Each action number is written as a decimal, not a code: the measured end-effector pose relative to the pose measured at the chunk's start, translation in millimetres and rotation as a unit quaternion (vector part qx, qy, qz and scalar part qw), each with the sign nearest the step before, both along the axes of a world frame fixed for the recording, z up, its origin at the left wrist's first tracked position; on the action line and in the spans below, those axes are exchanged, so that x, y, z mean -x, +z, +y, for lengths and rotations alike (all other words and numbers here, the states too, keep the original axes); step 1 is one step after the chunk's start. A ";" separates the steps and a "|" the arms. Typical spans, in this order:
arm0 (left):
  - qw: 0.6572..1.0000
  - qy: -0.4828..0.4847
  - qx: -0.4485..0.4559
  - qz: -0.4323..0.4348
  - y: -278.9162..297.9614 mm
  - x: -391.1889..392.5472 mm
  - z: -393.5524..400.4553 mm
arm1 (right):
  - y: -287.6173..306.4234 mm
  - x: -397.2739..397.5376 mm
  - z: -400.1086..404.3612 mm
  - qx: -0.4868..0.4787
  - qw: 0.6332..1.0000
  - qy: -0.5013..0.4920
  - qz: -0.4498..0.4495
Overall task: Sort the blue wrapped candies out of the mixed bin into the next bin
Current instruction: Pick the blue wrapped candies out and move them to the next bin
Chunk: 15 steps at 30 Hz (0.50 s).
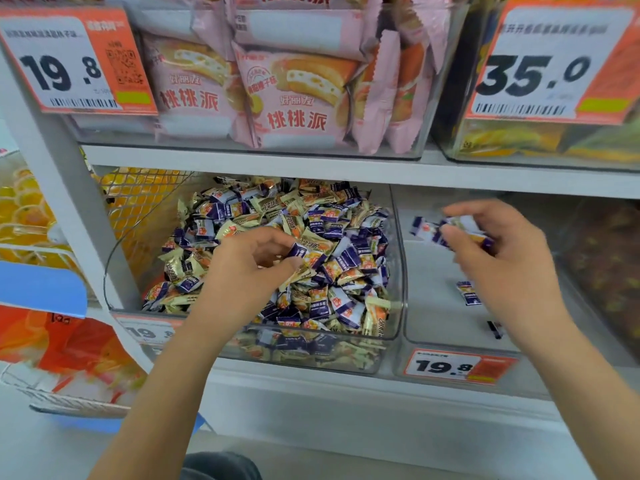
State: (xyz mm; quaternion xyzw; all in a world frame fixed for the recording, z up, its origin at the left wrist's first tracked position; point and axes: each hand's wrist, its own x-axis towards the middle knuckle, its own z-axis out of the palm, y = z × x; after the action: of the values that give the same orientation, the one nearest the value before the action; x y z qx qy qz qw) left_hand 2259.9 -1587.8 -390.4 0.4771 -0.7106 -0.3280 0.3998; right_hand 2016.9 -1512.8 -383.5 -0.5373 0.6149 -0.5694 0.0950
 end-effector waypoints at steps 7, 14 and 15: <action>0.999 -0.028 0.001 0.016 2.4 22.9 9.3 | -35.3 47.2 8.5 -0.191 0.981 0.015 0.012; 0.997 -0.069 0.000 0.043 8.2 48.7 23.6 | -10.7 -2.2 21.0 -0.025 0.992 0.120 0.029; 0.995 -0.085 0.001 0.047 8.8 52.9 26.5 | -12.0 -9.8 21.0 -0.029 0.988 0.144 0.039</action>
State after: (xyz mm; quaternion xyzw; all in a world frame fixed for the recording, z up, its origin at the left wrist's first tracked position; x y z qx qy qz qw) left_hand 2207.1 -1561.3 -381.6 0.3988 -0.7291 -0.3825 0.4038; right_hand 2026.7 -1491.9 -395.5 -0.6395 0.5503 -0.5101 0.1674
